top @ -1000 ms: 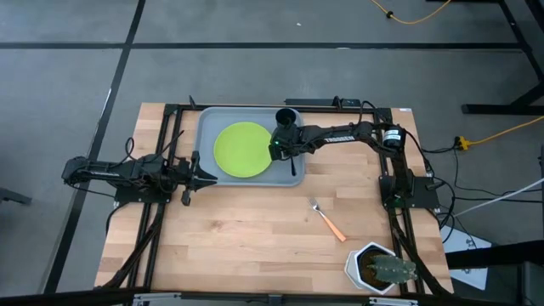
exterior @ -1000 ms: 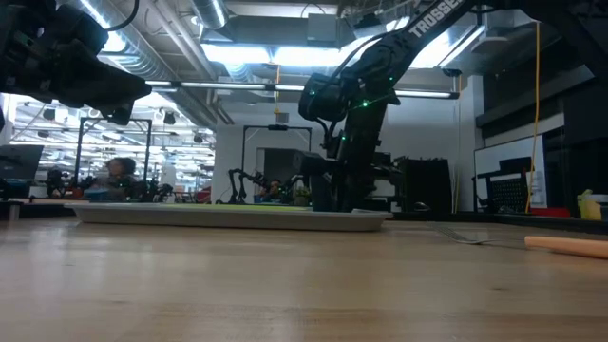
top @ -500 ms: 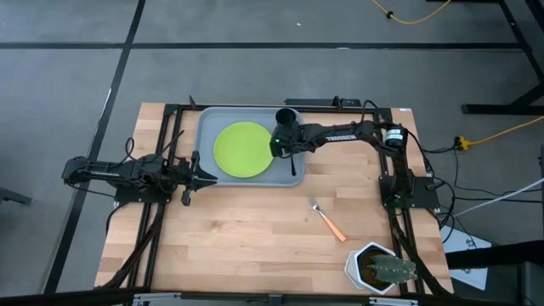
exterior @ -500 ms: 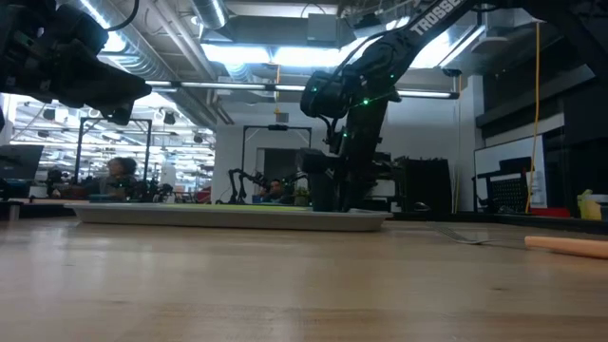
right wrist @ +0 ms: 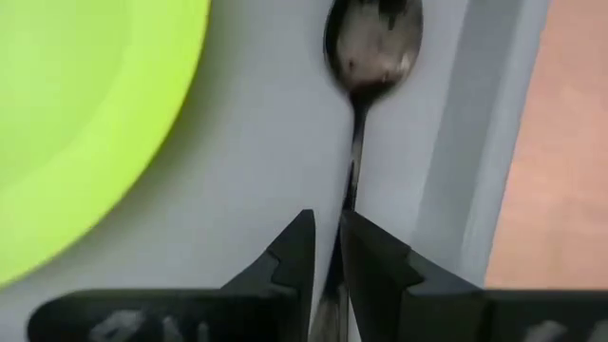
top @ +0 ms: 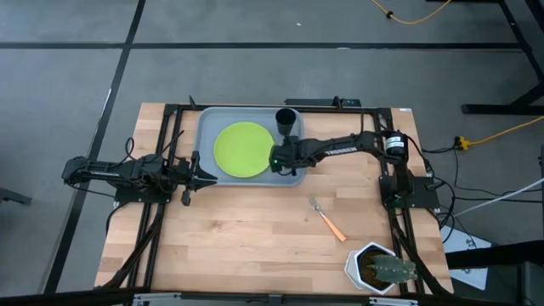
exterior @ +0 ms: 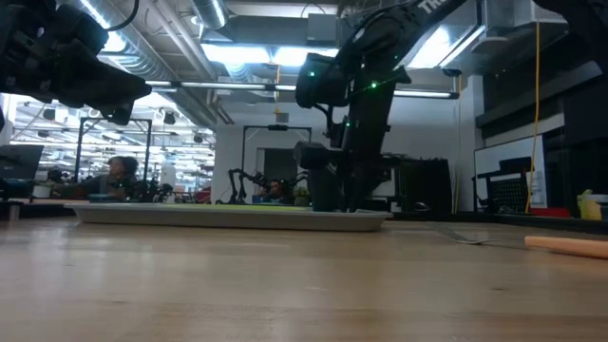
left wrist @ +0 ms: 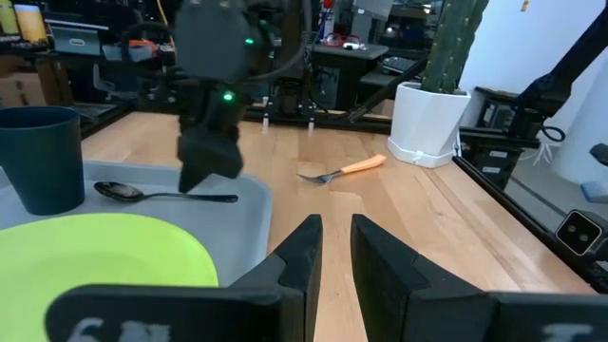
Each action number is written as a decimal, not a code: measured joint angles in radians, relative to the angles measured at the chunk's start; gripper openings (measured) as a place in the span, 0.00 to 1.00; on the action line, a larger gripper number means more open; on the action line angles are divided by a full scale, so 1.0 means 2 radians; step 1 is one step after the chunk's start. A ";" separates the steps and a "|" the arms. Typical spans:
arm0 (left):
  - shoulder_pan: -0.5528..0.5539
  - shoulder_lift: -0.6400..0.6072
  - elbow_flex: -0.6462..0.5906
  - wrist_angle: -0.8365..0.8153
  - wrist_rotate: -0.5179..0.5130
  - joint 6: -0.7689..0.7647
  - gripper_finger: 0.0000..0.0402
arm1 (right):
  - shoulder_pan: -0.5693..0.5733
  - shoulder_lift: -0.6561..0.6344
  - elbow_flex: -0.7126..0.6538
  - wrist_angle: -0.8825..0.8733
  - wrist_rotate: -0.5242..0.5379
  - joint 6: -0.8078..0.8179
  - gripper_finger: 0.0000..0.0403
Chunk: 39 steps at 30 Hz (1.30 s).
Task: Pick and place plate/cup/fork/spoon on tray
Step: Put the black spoon on the gray tray to the right of the light green plate
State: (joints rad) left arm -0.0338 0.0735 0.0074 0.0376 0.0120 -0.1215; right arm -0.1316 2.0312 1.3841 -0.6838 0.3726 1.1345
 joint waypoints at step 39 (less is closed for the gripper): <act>0.000 0.000 0.000 0.000 0.000 0.000 0.13 | 0.045 0.001 0.000 -0.058 0.025 0.051 0.01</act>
State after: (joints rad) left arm -0.0339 0.0736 0.0077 0.0372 0.0120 -0.1213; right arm -0.0407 2.0331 1.3839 -0.8008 0.4225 1.2365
